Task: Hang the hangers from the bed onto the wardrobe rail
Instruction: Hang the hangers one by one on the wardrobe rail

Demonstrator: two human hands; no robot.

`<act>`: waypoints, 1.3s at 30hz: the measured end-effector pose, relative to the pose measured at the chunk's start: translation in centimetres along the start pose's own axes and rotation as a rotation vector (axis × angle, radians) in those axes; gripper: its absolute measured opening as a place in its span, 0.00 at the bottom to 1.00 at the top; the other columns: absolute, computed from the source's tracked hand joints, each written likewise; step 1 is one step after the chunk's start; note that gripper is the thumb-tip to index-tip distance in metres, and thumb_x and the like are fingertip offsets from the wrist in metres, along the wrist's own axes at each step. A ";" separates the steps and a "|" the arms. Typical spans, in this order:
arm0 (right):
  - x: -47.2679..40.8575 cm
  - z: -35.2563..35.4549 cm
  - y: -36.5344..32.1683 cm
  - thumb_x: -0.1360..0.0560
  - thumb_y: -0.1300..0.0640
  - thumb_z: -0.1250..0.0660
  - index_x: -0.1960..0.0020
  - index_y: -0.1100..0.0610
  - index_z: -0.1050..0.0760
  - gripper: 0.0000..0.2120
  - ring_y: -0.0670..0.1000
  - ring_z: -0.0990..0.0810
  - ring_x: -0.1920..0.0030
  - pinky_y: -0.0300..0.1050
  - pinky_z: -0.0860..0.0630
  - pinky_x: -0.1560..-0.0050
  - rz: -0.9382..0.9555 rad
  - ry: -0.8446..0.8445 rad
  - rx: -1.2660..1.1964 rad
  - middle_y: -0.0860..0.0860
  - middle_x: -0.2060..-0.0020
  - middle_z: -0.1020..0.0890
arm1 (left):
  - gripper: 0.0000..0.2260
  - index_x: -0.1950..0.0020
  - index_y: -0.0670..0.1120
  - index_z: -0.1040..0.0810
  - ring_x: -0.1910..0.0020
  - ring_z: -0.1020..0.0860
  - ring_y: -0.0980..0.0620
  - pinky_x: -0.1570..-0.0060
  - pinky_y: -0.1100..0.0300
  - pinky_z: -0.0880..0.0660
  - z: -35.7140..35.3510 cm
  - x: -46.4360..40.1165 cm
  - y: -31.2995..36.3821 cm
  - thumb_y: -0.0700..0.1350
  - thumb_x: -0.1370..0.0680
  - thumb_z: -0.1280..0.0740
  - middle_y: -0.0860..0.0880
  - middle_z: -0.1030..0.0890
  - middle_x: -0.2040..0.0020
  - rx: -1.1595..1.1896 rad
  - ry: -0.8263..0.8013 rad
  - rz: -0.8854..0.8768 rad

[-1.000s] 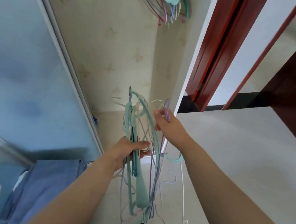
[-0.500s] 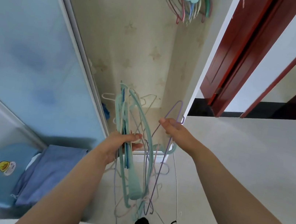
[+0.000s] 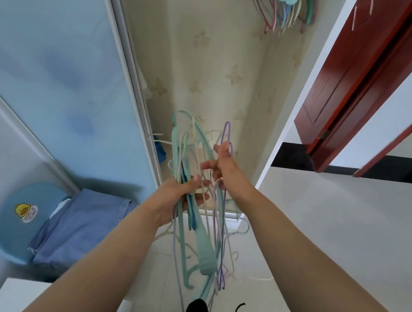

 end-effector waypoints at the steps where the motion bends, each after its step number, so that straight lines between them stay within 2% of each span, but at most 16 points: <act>1: -0.1 0.0 0.2 0.24 0.34 0.61 0.28 0.53 0.39 0.34 0.43 0.27 0.62 0.35 0.33 0.60 -0.006 0.025 0.025 0.50 0.52 0.22 | 0.15 0.48 0.38 0.21 0.62 0.17 0.50 0.59 0.60 0.20 -0.2 0.1 0.0 0.47 0.28 0.30 0.46 0.15 0.58 -0.011 -0.004 -0.002; 5: -0.2 -1.0 0.3 0.23 0.33 0.57 0.29 0.53 0.43 0.32 0.51 0.20 0.58 0.47 0.24 0.53 -0.024 0.129 0.297 0.49 0.56 0.20 | 0.10 0.46 0.35 0.24 0.62 0.17 0.49 0.58 0.59 0.20 -1.0 0.5 -0.2 0.39 0.24 0.32 0.44 0.17 0.59 -0.035 -0.029 -0.017; 7: -0.5 -1.6 0.3 0.24 0.31 0.52 0.26 0.51 0.48 0.34 0.54 0.19 0.50 0.51 0.24 0.47 -0.076 0.076 0.247 0.55 0.44 0.20 | 0.08 0.46 0.36 0.24 0.63 0.18 0.49 0.59 0.59 0.20 -1.1 0.9 -0.2 0.37 0.23 0.33 0.43 0.18 0.60 -0.039 -0.042 -0.028; 9: -0.7 -2.0 0.1 0.29 0.27 0.46 0.23 0.53 0.57 0.46 0.58 0.29 0.33 0.54 0.32 0.32 -0.132 -0.001 0.173 0.57 0.27 0.36 | 0.05 0.48 0.36 0.23 0.65 0.18 0.49 0.62 0.60 0.21 -1.1 1.3 -0.1 0.34 0.23 0.35 0.42 0.19 0.61 -0.042 -0.034 -0.037; 10: -0.6 -2.1 -0.1 0.30 0.27 0.44 0.23 0.54 0.62 0.50 0.58 0.35 0.28 0.53 0.37 0.29 -0.150 -0.023 0.166 0.56 0.24 0.44 | 0.04 0.49 0.36 0.23 0.66 0.19 0.50 0.63 0.60 0.21 -1.1 1.4 0.0 0.33 0.23 0.35 0.42 0.19 0.63 -0.058 -0.027 -0.041; 13: -0.4 -2.8 -0.4 0.30 0.27 0.43 0.24 0.56 0.69 0.53 0.60 0.41 0.26 0.52 0.40 0.29 -0.169 -0.016 0.204 0.57 0.23 0.51 | 0.05 0.50 0.37 0.22 0.68 0.20 0.50 0.65 0.61 0.22 -1.2 1.6 0.1 0.31 0.24 0.35 0.43 0.19 0.66 -0.142 -0.008 -0.051; 17: -0.8 -3.2 -0.3 0.32 0.26 0.43 0.24 0.56 0.70 0.55 0.60 0.39 0.27 0.52 0.38 0.30 -0.183 -0.050 0.230 0.58 0.23 0.49 | 0.06 0.50 0.37 0.23 0.68 0.22 0.50 0.67 0.61 0.23 -0.8 1.7 0.5 0.31 0.25 0.36 0.42 0.22 0.65 -0.196 0.005 -0.070; 19: -1.1 -2.8 -0.7 0.34 0.25 0.41 0.22 0.55 0.61 0.55 0.58 0.29 0.33 0.51 0.30 0.35 -0.089 -0.082 0.249 0.58 0.28 0.35 | 0.04 0.51 0.37 0.23 0.71 0.22 0.51 0.69 0.62 0.24 -0.3 1.6 1.2 0.32 0.25 0.35 0.43 0.22 0.66 -0.197 0.018 -0.075; 21: -1.0 -1.5 -1.6 0.32 0.28 0.38 0.26 0.52 0.44 0.44 0.49 0.22 0.50 0.44 0.26 0.53 0.091 -0.060 0.350 0.46 0.49 0.22 | 0.05 0.49 0.38 0.23 0.71 0.22 0.51 0.70 0.61 0.25 0.5 1.2 2.2 0.35 0.24 0.34 0.44 0.22 0.67 -0.179 0.033 -0.076; 23: -1.0 0.0 -1.9 0.31 0.31 0.36 0.29 0.47 0.37 0.35 0.45 0.25 0.59 0.42 0.29 0.59 0.205 0.004 0.569 0.39 0.64 0.28 | 0.08 0.46 0.40 0.23 0.69 0.21 0.51 0.69 0.60 0.23 1.5 0.5 3.2 0.38 0.24 0.32 0.44 0.21 0.65 -0.176 0.038 -0.078; 26: -1.1 1.8 -1.6 0.31 0.33 0.34 0.36 0.47 0.27 0.28 0.45 0.27 0.61 0.42 0.30 0.60 0.153 0.038 0.784 0.41 0.66 0.29 | 0.10 0.45 0.39 0.20 0.68 0.22 0.53 0.67 0.62 0.23 3.0 -0.6 4.7 0.40 0.25 0.31 0.48 0.18 0.63 -0.194 0.013 -0.073; 30: -1.9 3.1 -0.6 0.31 0.47 0.25 0.49 0.49 0.19 0.13 0.45 0.34 0.69 0.37 0.38 0.67 0.009 -0.150 0.573 0.46 0.70 0.33 | 0.09 0.47 0.41 0.18 0.66 0.22 0.54 0.66 0.63 0.23 5.0 -2.2 6.4 0.41 0.27 0.29 0.48 0.16 0.57 -0.237 -0.042 -0.027; 32: -2.2 3.0 -0.5 0.31 0.51 0.24 0.52 0.47 0.18 0.09 0.46 0.36 0.68 0.35 0.39 0.67 -0.024 -0.245 0.587 0.47 0.68 0.35 | 0.08 0.51 0.42 0.19 0.62 0.22 0.53 0.65 0.63 0.22 5.7 -2.9 7.1 0.42 0.29 0.28 0.47 0.15 0.53 -0.252 -0.093 -0.007; 34: -2.5 1.9 -0.5 0.30 0.52 0.25 0.53 0.50 0.18 0.07 0.44 0.33 0.68 0.30 0.36 0.68 -0.027 -0.256 0.621 0.47 0.67 0.30 | 0.13 0.52 0.42 0.19 0.64 0.22 0.53 0.66 0.63 0.22 5.9 -3.5 7.8 0.45 0.33 0.27 0.46 0.15 0.53 -0.249 -0.157 0.016; 36: -3.1 1.0 -0.6 0.29 0.48 0.27 0.58 0.53 0.18 0.09 0.42 0.30 0.68 0.30 0.33 0.65 0.017 -0.099 0.553 0.47 0.67 0.25 | 0.14 0.51 0.42 0.19 0.70 0.23 0.54 0.69 0.63 0.22 6.0 -4.0 8.6 0.45 0.35 0.27 0.45 0.16 0.54 -0.224 -0.215 0.045; 39: -3.3 1.3 -0.5 0.25 0.39 0.36 0.65 0.54 0.21 0.20 0.47 0.27 0.69 0.42 0.29 0.61 0.085 0.325 0.362 0.55 0.69 0.23 | 0.13 0.51 0.41 0.19 0.73 0.23 0.55 0.70 0.63 0.23 6.7 -5.1 9.4 0.43 0.33 0.26 0.45 0.16 0.54 -0.177 -0.275 0.095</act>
Point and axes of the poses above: each hand's wrist, its own x-axis away from the middle knuckle, its own z-axis out of the back of the hand, y = z × x, the point moved 4 cm from there along -x, towards the middle knuckle
